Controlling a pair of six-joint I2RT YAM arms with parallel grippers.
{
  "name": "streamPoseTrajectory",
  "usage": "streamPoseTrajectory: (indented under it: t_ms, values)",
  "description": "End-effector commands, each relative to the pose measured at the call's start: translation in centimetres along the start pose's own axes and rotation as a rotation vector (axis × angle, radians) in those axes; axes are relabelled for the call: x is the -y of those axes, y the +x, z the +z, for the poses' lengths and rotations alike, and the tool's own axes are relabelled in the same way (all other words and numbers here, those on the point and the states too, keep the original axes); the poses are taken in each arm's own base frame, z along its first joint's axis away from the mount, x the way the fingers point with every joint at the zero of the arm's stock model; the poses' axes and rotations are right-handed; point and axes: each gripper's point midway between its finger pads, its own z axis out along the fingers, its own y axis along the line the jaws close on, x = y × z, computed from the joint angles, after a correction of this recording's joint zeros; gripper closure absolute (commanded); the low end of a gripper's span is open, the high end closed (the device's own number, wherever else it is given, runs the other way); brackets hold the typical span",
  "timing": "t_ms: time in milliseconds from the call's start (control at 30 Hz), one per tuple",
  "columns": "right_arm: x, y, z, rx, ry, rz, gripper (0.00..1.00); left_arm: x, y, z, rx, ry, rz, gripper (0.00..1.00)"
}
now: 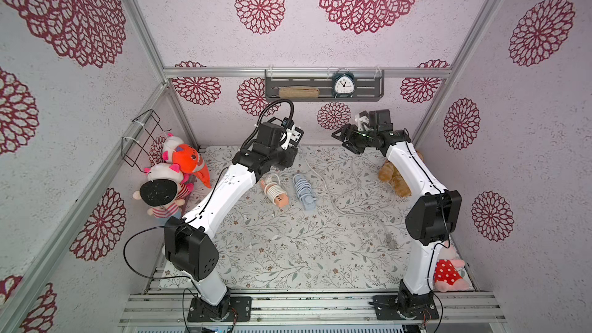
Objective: Unwrap the cord wrapped around the power strip
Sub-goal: Unwrap the power cord from the power strip.
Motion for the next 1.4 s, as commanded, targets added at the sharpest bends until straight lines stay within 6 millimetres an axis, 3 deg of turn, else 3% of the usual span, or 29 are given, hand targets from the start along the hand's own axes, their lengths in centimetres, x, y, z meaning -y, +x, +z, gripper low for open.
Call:
streamPoseTrajectory:
  t_ms: [0,167,300,400,600,667,833,900,1033,1233,1267,1367]
  values:
    - [0.3,2.3,1.3,-0.042,-0.042,-0.352,0.32,4.1,0.8,-2.9,-0.089,0.285,-0.093,1.00]
    - [-3.2,3.9,3.3,0.078,-0.240,-0.547,0.42,5.6,0.1,-4.5,-0.101,0.436,-0.141,1.00]
    - [-5.9,4.4,4.3,0.140,-0.300,-0.639,0.31,6.3,-0.3,-4.9,-0.093,0.502,-0.172,1.00]
    - [-6.9,4.6,4.9,0.175,-0.314,-0.650,0.25,6.4,-0.4,-4.6,-0.100,0.514,-0.189,1.00]
    - [-7.8,3.3,5.8,0.272,-0.324,-0.640,0.25,7.0,-0.4,-4.2,-0.103,0.552,-0.206,1.00]
    - [-7.8,2.9,6.2,0.293,-0.325,-0.631,0.35,7.0,-0.3,-4.1,-0.101,0.558,-0.211,1.00]
    - [-7.0,2.1,6.6,0.313,-0.277,-0.631,0.77,7.0,0.5,-4.0,-0.121,0.553,-0.206,1.00]
    - [-6.6,1.7,6.6,0.313,-0.244,-0.644,0.85,6.8,1.0,-4.1,-0.133,0.544,-0.202,1.00]
    - [-5.3,0.1,6.1,0.333,-0.187,-0.627,0.91,6.0,1.5,-4.2,-0.150,0.513,-0.202,1.00]
    - [-5.5,-0.7,6.3,0.303,-0.184,-0.617,0.88,3.0,3.0,-3.1,-0.209,0.324,-0.190,1.00]
    - [-5.7,-0.6,6.4,0.285,-0.197,-0.616,0.84,2.1,3.1,-2.7,-0.216,0.269,-0.191,1.00]
    - [-6.1,0.0,6.6,0.234,-0.220,-0.615,0.58,-0.1,3.1,-1.3,-0.221,0.147,-0.196,1.00]
